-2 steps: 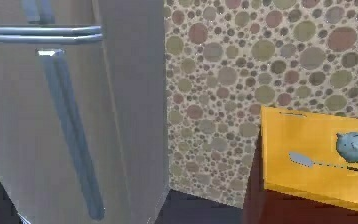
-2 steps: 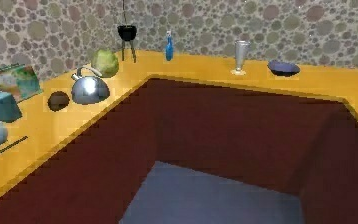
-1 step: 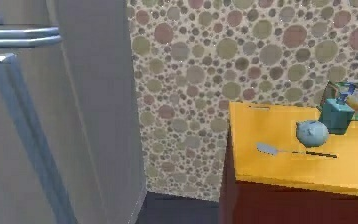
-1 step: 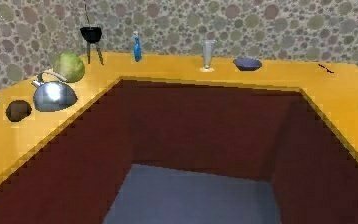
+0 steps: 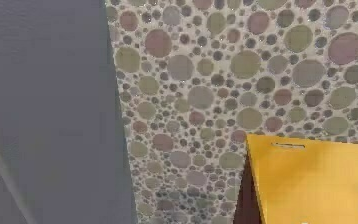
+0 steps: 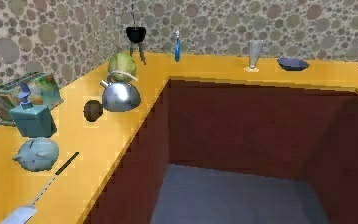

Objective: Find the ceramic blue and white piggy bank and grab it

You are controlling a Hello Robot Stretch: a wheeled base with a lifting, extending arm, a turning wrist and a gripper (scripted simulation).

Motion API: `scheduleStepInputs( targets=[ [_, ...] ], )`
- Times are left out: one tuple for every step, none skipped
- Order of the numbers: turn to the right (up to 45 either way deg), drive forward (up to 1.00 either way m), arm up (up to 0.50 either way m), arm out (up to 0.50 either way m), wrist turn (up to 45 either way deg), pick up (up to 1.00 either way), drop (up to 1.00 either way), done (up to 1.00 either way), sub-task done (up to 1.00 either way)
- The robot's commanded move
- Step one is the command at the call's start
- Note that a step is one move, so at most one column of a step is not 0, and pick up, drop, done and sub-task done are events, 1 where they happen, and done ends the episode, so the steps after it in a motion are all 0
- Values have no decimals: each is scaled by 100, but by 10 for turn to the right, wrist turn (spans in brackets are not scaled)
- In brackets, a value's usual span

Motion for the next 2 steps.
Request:
scheduleStepInputs(
  targets=[
    [-300,0,0,0,0,0,0,0,0],
    [0,0,50,0,0,0,0,0,0]
  ],
)
